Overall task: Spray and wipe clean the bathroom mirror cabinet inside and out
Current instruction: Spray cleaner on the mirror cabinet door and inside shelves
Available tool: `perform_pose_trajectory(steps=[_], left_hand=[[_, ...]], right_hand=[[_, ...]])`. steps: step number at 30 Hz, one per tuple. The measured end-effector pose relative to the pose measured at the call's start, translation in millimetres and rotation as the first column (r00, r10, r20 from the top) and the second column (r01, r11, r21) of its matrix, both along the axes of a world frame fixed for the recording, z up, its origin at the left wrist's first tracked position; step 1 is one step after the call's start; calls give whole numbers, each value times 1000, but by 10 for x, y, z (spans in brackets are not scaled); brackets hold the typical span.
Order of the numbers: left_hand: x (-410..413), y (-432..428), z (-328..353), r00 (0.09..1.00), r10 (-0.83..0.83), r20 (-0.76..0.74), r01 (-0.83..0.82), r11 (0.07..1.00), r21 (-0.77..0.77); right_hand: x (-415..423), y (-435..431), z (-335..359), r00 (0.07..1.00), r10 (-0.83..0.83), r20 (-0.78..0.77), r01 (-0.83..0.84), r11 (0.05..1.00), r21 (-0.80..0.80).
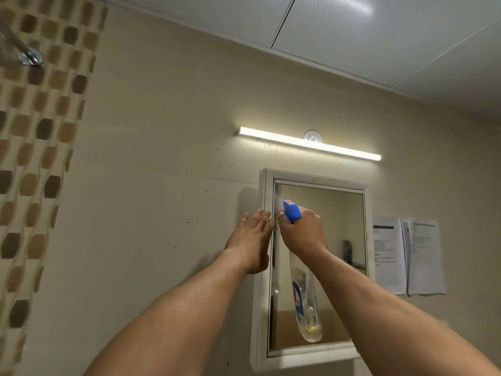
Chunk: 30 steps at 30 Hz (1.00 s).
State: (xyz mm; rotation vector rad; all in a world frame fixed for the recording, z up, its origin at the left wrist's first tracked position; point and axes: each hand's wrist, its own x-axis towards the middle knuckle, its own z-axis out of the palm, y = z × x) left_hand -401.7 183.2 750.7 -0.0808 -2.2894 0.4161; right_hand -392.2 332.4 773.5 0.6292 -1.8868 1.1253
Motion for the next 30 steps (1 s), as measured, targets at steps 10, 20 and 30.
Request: perform_pose_trajectory(steps=[10,20,30], left_hand=[[-125,-27,249,1000,-21,21,22,998,-57],[-294,-31,401,991,-133,-26,131,990,-41],[-343,242,491,976,-205,-70,198,976,-90]], right_hand=[[-202,250,377,985,-170,-26,168,984,-65],[-356,682,500,955,-277,110,293,941,-169],[-623,1169,516,913,-368,176,399,895,-200]])
